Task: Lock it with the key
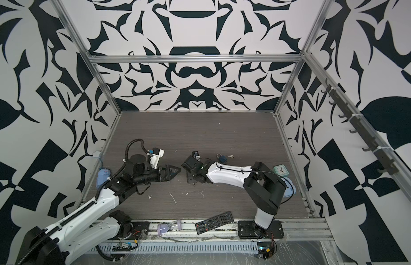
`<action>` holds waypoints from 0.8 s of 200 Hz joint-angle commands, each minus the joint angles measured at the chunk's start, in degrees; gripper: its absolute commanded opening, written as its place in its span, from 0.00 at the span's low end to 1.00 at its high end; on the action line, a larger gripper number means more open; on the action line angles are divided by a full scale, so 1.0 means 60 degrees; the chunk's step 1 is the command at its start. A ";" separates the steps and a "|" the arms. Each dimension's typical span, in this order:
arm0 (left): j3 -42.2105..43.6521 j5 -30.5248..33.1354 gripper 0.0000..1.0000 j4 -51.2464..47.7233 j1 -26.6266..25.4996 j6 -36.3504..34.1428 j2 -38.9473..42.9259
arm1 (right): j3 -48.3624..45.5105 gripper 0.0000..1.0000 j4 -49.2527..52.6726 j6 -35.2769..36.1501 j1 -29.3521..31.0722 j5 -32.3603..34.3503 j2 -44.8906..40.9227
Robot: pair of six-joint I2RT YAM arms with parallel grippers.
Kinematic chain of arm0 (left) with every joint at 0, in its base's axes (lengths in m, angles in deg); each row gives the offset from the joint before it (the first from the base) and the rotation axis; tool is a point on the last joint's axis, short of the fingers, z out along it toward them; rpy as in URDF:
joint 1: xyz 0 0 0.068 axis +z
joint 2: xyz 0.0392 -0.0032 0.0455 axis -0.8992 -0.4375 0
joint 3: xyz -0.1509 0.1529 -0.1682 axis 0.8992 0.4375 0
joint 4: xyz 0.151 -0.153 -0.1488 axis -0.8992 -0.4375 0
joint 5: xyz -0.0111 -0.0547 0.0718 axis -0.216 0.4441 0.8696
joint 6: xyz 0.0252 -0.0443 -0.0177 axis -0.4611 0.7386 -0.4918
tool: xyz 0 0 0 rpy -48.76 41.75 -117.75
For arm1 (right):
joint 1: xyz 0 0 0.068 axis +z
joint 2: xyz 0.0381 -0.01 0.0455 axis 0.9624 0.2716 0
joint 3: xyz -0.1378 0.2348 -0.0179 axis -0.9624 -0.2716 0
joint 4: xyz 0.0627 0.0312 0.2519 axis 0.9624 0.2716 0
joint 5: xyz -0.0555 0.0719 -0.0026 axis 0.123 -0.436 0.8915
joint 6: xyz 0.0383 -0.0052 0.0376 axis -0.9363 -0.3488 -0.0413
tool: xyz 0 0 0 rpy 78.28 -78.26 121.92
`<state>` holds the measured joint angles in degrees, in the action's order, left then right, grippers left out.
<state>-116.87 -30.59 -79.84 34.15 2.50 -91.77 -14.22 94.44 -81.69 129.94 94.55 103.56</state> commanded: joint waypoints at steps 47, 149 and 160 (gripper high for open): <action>0.0370 -0.0502 0.99 0.0395 0.0473 0.0081 -0.0074 | 0.1258 0.53 0.0989 -0.0096 0.0005 0.0116 0.1035; 0.0440 -0.0585 0.99 0.0605 0.0585 0.0114 -0.0224 | 0.0830 0.46 0.1063 -0.0241 0.0132 0.0304 0.1155; 0.0442 -0.0599 0.99 0.0638 0.0583 0.0117 -0.0206 | 0.0791 0.42 0.1034 -0.0185 0.0121 0.0307 0.1082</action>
<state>-114.82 -33.56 -77.58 37.42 2.96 -93.17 -8.87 99.75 -82.59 130.27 95.33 110.86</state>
